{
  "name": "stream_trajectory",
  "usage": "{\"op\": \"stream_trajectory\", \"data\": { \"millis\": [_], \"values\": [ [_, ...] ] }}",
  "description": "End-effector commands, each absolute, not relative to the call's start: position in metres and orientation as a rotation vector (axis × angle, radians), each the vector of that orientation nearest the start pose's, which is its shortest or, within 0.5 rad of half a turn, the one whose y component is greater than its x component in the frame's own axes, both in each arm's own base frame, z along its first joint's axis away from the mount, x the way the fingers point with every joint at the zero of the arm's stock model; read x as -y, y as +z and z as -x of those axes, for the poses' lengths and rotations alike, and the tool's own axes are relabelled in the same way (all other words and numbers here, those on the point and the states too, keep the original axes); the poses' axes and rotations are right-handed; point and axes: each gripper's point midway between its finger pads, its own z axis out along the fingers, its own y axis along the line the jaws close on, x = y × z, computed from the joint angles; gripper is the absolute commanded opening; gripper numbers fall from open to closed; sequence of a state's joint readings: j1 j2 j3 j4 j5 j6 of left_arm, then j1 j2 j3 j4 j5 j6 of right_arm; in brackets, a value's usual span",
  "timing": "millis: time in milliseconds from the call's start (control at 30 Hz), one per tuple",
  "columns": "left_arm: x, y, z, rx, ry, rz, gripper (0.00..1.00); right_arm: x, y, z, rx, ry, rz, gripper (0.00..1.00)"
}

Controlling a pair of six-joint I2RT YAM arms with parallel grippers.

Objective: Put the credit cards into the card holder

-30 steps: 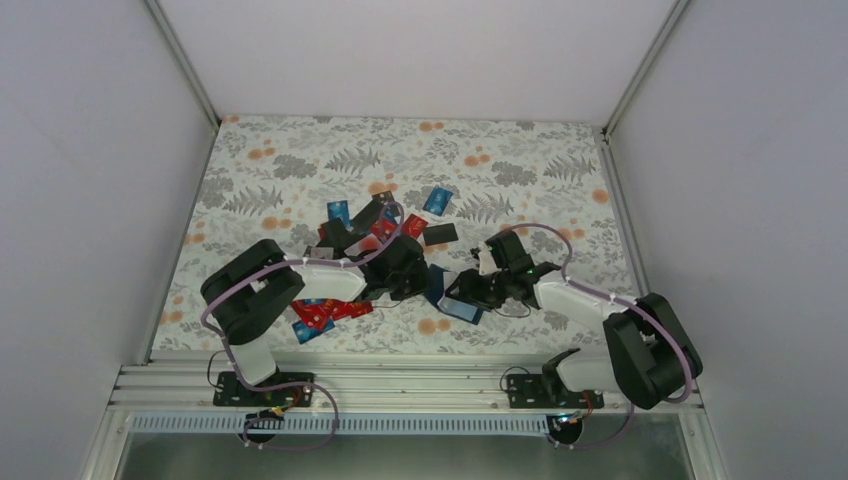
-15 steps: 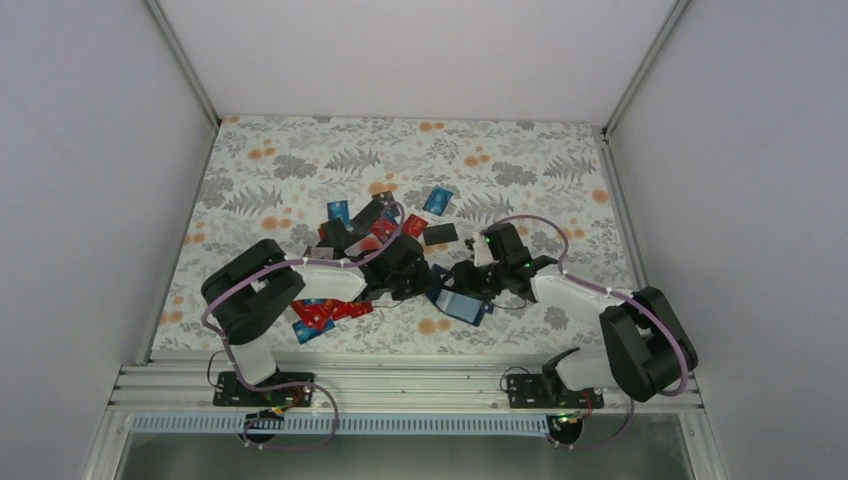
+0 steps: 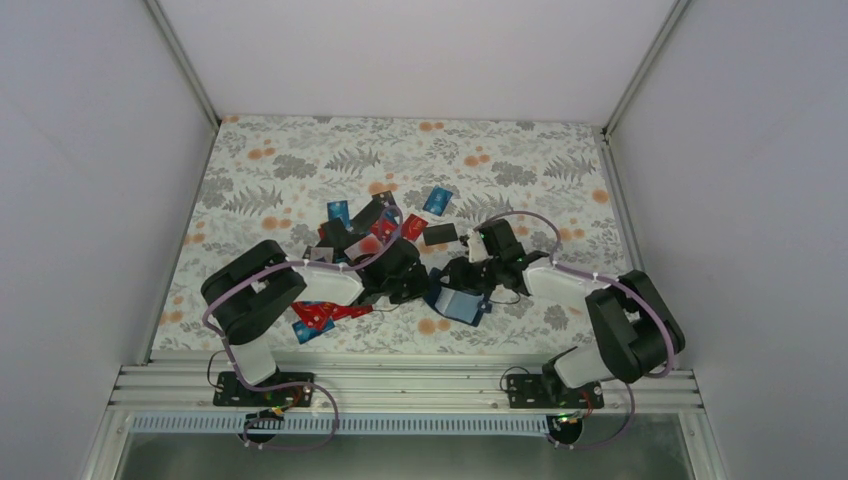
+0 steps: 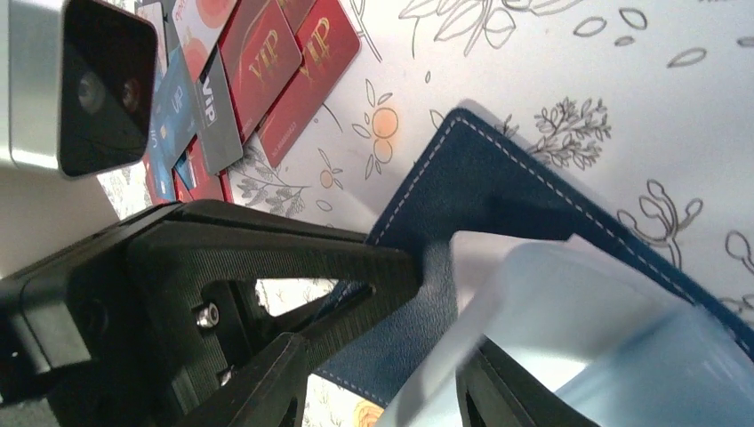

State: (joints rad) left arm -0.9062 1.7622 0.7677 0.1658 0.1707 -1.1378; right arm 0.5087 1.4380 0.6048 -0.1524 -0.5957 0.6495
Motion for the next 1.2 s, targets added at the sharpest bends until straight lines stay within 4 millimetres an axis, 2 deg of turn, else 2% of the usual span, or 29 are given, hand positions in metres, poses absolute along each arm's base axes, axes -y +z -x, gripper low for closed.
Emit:
{"op": "stream_trajectory", "data": {
  "millis": [0,167,600,867,967,1167],
  "values": [
    [0.349,0.02,-0.229,-2.707,-1.047,0.201,0.03,-0.248,0.062,-0.24,-2.691,1.176,0.134,0.45],
    [0.345,0.024,-0.229,-2.68,-1.075,0.201,0.09,-0.249,0.053,-0.241,-2.714,1.17,0.129,0.44],
    [0.331,0.036,-0.228,-2.631,-1.069,0.185,0.4,-0.248,0.039,-0.243,-2.753,1.133,0.133,0.45],
    [0.316,0.055,-0.232,-2.573,-0.982,0.169,0.49,-0.249,0.033,-0.244,-2.775,1.124,0.148,0.45],
    [0.311,0.06,-0.233,-2.548,-0.922,0.118,0.54,-0.25,0.034,-0.246,-2.772,1.118,0.171,0.45],
    [0.305,0.067,-0.233,-2.513,-0.78,-0.025,0.54,-0.254,0.041,-0.252,-2.76,1.108,0.237,0.46]
  ]
}}
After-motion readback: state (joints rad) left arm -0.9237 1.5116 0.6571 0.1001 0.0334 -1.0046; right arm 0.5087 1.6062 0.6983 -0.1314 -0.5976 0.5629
